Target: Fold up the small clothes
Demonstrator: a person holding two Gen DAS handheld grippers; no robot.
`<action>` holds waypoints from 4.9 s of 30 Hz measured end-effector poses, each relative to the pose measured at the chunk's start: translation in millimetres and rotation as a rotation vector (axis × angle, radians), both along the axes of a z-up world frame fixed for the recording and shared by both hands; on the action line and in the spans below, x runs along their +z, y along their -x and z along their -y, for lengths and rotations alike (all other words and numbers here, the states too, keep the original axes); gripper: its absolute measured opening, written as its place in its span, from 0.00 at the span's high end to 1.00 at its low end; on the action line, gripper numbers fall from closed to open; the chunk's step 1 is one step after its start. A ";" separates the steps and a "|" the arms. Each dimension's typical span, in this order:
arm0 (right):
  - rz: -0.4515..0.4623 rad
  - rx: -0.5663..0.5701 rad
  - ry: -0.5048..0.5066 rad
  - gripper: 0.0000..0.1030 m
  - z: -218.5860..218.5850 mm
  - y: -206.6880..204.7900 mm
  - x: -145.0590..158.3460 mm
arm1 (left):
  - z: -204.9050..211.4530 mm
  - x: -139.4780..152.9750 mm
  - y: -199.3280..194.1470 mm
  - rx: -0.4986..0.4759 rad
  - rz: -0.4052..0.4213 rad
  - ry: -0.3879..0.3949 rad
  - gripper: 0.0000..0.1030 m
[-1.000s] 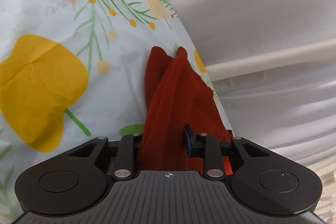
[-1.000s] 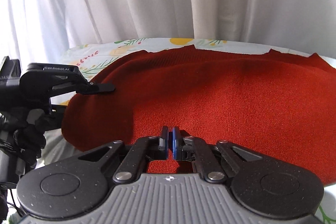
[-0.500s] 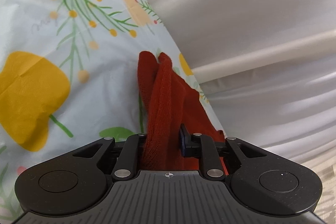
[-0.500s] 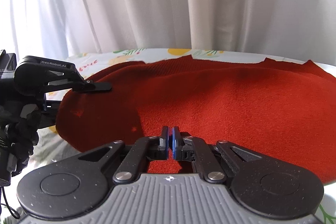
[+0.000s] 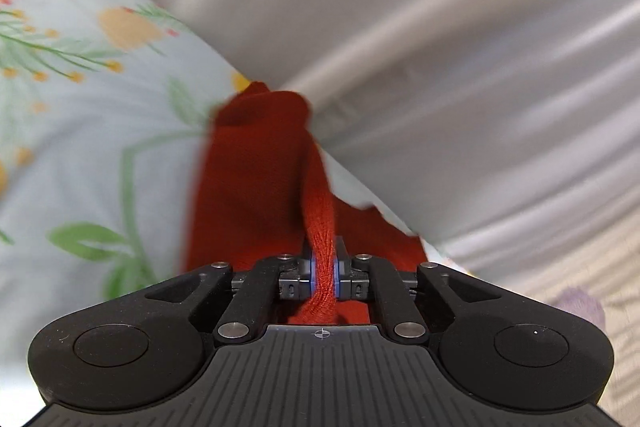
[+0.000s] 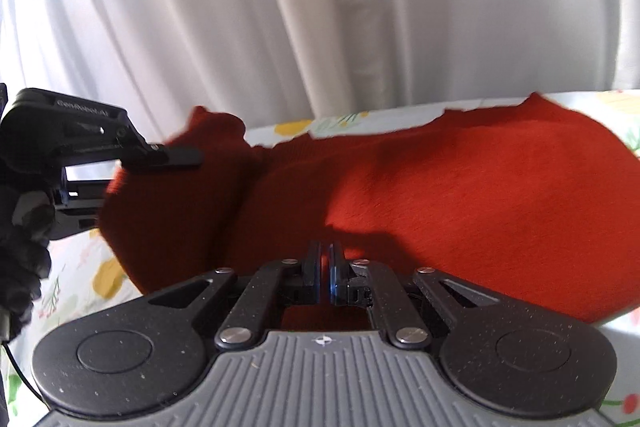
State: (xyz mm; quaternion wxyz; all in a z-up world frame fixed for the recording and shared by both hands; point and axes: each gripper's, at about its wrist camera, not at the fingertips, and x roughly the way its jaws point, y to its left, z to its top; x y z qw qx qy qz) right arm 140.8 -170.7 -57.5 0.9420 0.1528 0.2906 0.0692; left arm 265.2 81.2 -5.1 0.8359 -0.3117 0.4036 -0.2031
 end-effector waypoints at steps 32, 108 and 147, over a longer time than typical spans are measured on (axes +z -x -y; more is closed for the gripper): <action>-0.040 0.190 -0.068 0.96 -15.8 -12.4 13.5 | -116.5 -91.8 20.8 0.364 -0.158 0.368 0.42; -0.140 0.236 -0.086 0.92 -1.0 -118.6 10.2 | 0.4 -64.2 27.5 0.029 -0.081 0.038 0.44; -0.280 0.060 -0.748 0.44 147.6 -9.6 -53.9 | 100.6 -57.8 49.9 -0.199 0.021 -0.350 0.32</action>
